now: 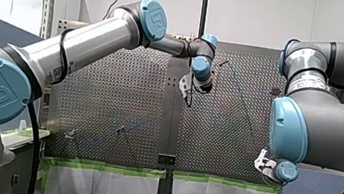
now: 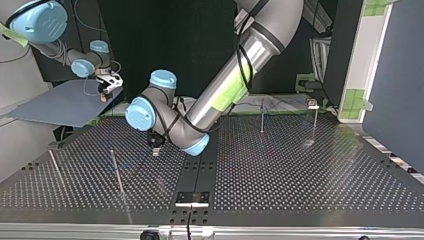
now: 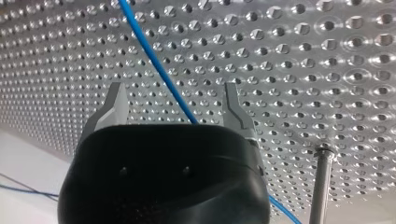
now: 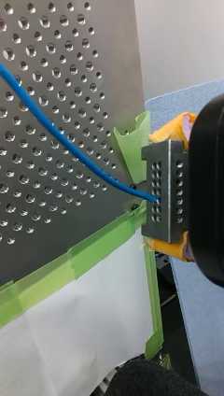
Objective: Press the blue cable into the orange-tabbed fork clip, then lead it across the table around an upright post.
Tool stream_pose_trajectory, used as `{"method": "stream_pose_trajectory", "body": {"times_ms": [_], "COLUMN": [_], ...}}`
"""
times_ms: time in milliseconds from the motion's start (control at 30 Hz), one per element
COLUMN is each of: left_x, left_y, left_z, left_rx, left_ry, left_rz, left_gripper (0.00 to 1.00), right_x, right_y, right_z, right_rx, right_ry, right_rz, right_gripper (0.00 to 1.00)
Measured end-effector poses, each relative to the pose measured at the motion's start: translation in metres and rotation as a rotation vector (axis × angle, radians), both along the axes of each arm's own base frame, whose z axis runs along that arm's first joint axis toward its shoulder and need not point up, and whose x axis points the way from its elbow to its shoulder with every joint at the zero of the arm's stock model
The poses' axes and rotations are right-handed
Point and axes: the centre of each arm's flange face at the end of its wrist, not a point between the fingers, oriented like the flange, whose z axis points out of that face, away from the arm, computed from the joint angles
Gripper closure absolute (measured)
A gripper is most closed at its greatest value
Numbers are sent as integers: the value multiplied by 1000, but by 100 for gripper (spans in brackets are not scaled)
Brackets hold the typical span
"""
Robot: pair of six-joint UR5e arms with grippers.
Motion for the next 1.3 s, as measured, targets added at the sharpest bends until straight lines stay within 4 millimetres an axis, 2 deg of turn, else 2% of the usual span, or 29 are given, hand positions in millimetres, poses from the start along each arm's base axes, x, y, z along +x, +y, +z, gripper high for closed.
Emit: {"method": "stream_pose_trajectory", "body": {"times_ms": [167,567,800,1200,1300], "left_x": [2,18,29,23,21], "left_y": [2,23,43,36,38], "left_z": [0,7,37,43,56], "left_rx": [-18,-21,-43,-49,-54], "left_ry": [11,17,-5,7,-10], "left_rz": [1,43,53,-33,-39], "left_gripper": [0,0,0,0,0], "right_x": [0,0,1,-1,-2], "right_y": [1,1,1,3,3], "right_z": [0,0,0,-1,0], "right_rx": [4,8,12,23,24], "right_ry": [-1,-1,0,10,11], "right_rz": [1,2,4,7,6], "right_gripper": [100,100,100,100,100]}}
